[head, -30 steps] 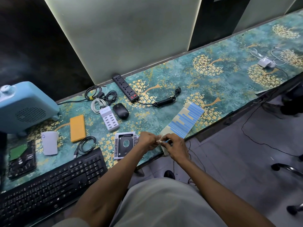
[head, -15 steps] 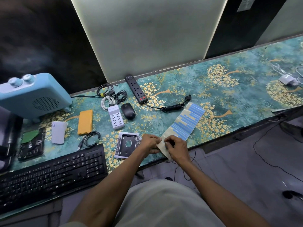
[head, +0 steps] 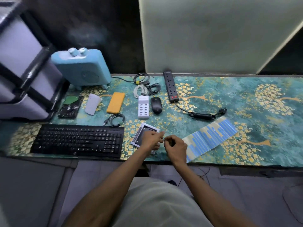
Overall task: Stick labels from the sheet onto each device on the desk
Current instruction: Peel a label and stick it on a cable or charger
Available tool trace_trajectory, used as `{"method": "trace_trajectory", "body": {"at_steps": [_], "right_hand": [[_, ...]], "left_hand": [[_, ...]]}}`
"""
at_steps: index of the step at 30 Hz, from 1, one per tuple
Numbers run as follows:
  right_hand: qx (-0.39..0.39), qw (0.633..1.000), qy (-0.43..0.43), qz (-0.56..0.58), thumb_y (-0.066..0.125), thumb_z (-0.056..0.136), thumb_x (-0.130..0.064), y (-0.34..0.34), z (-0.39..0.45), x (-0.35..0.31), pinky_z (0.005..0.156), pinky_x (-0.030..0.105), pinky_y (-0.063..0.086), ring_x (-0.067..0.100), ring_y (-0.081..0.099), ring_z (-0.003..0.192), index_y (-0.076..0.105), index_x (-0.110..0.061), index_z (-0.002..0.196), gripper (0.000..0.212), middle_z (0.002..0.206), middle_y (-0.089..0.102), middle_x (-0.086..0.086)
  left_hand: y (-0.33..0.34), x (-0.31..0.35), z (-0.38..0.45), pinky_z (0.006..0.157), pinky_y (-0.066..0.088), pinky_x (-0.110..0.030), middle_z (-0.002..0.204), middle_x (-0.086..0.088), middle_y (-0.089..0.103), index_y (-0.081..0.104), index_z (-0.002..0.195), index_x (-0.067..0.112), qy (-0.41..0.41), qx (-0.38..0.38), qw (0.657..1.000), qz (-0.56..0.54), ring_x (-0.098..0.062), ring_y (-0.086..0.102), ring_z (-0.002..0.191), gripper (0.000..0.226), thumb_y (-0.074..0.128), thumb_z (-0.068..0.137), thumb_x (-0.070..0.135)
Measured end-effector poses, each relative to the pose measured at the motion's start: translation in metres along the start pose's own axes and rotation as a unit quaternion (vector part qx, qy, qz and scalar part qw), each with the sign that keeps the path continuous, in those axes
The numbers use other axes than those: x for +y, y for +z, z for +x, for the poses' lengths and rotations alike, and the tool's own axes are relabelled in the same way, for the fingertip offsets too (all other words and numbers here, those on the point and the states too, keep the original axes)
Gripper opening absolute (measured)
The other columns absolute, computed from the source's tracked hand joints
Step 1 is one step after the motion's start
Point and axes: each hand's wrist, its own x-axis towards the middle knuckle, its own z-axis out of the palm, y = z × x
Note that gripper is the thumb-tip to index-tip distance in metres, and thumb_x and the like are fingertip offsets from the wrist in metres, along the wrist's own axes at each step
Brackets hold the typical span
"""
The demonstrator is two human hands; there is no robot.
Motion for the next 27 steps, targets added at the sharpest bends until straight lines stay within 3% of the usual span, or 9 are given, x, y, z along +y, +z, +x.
{"method": "trace_trajectory", "body": {"at_steps": [3,6,8,10,13,15,17,21,27], "right_hand": [[-0.043,0.998,-0.034,-0.02,0.067,0.087,-0.009,0.019,0.003,-0.011,0.066,0.019,0.05,0.01,0.065,0.069,0.076,-0.012,0.09,0.01,0.077,0.073,0.001],[-0.052,0.998,-0.033,-0.001,0.068,0.086,-0.01,0.033,0.011,-0.019,0.063,0.007,0.047,0.002,0.066,0.07,0.077,-0.017,0.087,0.01,0.075,0.074,-0.004],[-0.06,0.998,-0.018,0.018,0.069,0.085,-0.01,0.046,0.021,-0.025,0.065,0.007,0.048,0.0,0.068,0.074,0.077,-0.018,0.086,0.011,0.076,0.074,-0.007],[-0.071,0.996,0.015,0.052,0.069,0.084,-0.007,0.057,0.03,-0.033,0.066,0.011,0.052,0.002,0.069,0.075,0.077,-0.016,0.086,0.013,0.077,0.075,-0.005],[-0.06,0.982,0.093,0.153,0.069,0.088,-0.004,0.074,0.047,-0.049,0.065,0.031,0.061,0.015,0.072,0.066,0.076,-0.009,0.088,0.009,0.078,0.076,0.008],[-0.053,0.976,0.108,0.179,0.075,0.088,-0.006,0.082,0.056,-0.057,0.059,0.031,0.06,0.019,0.072,0.064,0.075,-0.005,0.09,0.002,0.078,0.076,0.013],[-0.051,0.976,0.109,0.179,0.081,0.084,-0.009,0.09,0.065,-0.059,0.063,0.034,0.062,0.024,0.076,0.073,0.075,-0.008,0.091,0.008,0.081,0.077,0.013],[-0.018,0.975,0.128,0.178,0.082,0.083,-0.01,0.101,0.076,-0.061,0.072,0.04,0.065,0.028,0.076,0.083,0.076,-0.008,0.097,0.016,0.086,0.077,0.014],[0.055,0.971,0.163,0.166,0.079,0.086,-0.007,0.105,0.073,-0.059,0.069,0.037,0.063,0.026,0.074,0.075,0.077,-0.01,0.089,0.005,0.081,0.076,0.012]], "left_hand": [[-0.024,-0.001,0.0,0.047,0.041,-0.028,0.067,-0.018,0.057,0.064,0.078,0.004,-0.018,0.026,0.999,-0.039,-0.019,0.047,0.048,0.013,0.075,0.083,0.009],[-0.045,0.0,0.006,0.049,0.051,-0.027,0.067,-0.017,0.063,0.072,0.082,0.0,-0.031,0.037,0.998,-0.038,-0.021,0.056,0.049,0.008,0.072,0.079,0.007],[-0.06,0.003,0.017,0.05,0.053,-0.025,0.07,-0.014,0.066,0.071,0.082,0.004,-0.03,0.036,0.999,-0.026,-0.019,0.061,0.053,0.006,0.072,0.079,0.008],[-0.072,0.008,0.028,0.051,0.054,-0.024,0.068,-0.011,0.066,0.069,0.08,0.005,-0.014,0.029,0.999,0.005,-0.016,0.062,0.052,0.006,0.075,0.08,0.004],[-0.094,0.021,0.047,0.047,0.052,-0.024,0.069,-0.012,0.066,0.066,0.085,0.004,0.032,-0.016,0.996,0.076,-0.016,0.062,0.052,0.009,0.075,0.085,0.004],[-0.105,0.031,0.061,0.053,0.056,-0.03,0.075,-0.015,0.066,0.066,0.093,0.001,0.074,-0.044,0.987,0.137,-0.02,0.063,0.06,0.012,0.074,0.088,0.009],[-0.112,0.04,0.075,0.061,0.06,-0.039,0.077,-0.016,0.066,0.066,0.095,0.001,0.106,-0.058,0.978,0.172,-0.026,0.066,0.066,0.017,0.076,0.087,0.012],[-0.119,0.057,0.102,0.059,0.056,-0.037,0.07,-0.009,0.064,0.066,0.087,0.01,0.161,-0.099,0.954,0.234,-0.022,0.063,0.061,0.008,0.073,0.087,0.007],[-0.115,0.074,0.124,0.067,0.056,-0.035,0.08,-0.01,0.072,0.071,0.088,0.008,0.224,-0.156,0.91,0.312,-0.018,0.066,0.069,0.008,0.077,0.083,0.011]]}}
